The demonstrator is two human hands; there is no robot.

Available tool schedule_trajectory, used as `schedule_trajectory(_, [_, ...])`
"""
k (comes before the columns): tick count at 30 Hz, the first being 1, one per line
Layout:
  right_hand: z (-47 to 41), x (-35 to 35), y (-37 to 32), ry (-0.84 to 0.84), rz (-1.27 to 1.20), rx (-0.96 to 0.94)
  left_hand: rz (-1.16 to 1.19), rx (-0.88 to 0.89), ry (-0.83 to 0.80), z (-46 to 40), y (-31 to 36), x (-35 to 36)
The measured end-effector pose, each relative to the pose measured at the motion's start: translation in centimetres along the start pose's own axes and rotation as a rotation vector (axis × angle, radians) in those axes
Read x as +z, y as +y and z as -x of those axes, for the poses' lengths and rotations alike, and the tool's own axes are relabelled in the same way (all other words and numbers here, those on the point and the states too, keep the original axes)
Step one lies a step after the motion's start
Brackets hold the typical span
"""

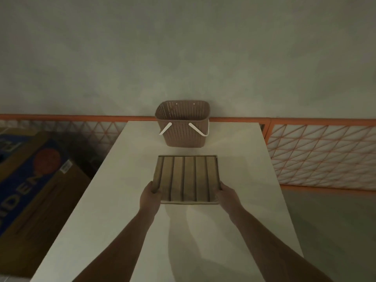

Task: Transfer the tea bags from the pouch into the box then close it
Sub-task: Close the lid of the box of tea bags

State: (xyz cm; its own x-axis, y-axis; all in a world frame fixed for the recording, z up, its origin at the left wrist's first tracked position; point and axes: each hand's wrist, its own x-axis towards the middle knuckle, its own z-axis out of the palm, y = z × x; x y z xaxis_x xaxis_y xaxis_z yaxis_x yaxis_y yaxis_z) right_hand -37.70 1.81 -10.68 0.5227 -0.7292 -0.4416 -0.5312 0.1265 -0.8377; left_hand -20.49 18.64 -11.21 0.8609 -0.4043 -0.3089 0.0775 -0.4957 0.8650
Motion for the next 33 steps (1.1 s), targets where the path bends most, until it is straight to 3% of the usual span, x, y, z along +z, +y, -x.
schedule_trajectory(6, [-2.0,2.5,-0.5,0.051,-0.029,0.043,-0.024,0.027,-0.035,-4.5,-1.1,-0.7])
schedule_trajectory(11, [-2.6,3.0,-1.7,-0.014,-0.151,-0.032,0.048,0.060,-0.060,-7.0,-1.0,-0.2])
schedule_trajectory(18, [-6.2,3.8,-2.6,0.034,0.126,-0.113,0.082,0.164,-0.104,-9.0,0.1,0.7])
schedule_trajectory(33, [-11.5,3.7,-3.1,-0.016,0.279,-0.044,-0.055,0.180,-0.007,-12.9,1.5,2.0])
